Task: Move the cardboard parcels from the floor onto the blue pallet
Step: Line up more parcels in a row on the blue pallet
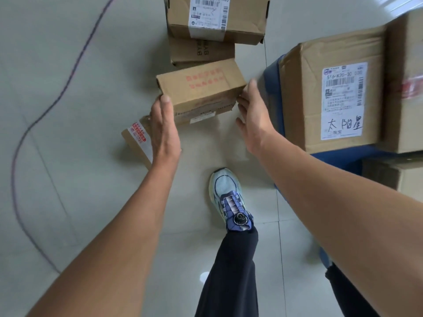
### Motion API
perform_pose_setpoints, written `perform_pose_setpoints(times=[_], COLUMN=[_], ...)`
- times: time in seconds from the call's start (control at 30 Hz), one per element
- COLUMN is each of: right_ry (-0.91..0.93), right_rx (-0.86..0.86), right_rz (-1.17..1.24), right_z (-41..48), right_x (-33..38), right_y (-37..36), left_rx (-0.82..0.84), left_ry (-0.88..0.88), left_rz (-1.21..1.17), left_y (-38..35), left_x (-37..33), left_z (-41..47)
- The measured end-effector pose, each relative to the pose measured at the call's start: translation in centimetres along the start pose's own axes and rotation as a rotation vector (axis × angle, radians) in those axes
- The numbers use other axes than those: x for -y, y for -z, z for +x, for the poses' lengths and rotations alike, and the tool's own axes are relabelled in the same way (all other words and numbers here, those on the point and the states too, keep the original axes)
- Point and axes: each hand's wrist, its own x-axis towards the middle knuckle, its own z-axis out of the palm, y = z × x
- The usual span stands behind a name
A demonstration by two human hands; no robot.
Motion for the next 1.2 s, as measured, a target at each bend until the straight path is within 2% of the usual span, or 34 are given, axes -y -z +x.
perform_pose_setpoints(times=[0.1, 0.17, 0.33, 0.57, 0.73, 0.9, 1.03, 1.2], right_ry=[0.057, 0.090, 0.153, 0.171, 0.176, 0.142, 0.080, 0.125], right_rx=[0.050, 0.084, 0.161, 0.169, 0.087, -0.125, -0.210, -0.245], right_rz=[-0.030, -0.073, -0.210, -0.323, -0.366, -0.299, -0.268, -0.329], right_z=[-3.7, -6.6, -13.7, -21.0, -22.7, -20.5, -18.1, -16.0], right_x=[-0.5, -0.9, -2.1, -4.9, -7.3, -9.0, -9.7, -9.5], right_y=[0.2, 0.5, 3.1, 11.1, 18.7, 25.8, 28.4, 29.7], left_rx=[-0.059, -0.104, -0.205, -0.206, -0.074, 0.134, 0.291, 0.464], left_ry=[0.122, 0.133, 0.120, 0.237, 0.287, 0.282, 0.242, 0.242], left_rz=[-0.161, -0.210, -0.204, -0.229, -0.201, -0.156, -0.102, -0.066], left_y=[2.2, 3.6, 5.7, 3.2, -1.8, -8.5, -12.7, -15.7], left_x=[-0.3, -0.3, 0.8, 3.9, 5.9, 7.2, 7.3, 7.7], left_z=[-2.8, -5.6, -13.5, -24.3, -28.8, -29.5, -28.1, -26.8])
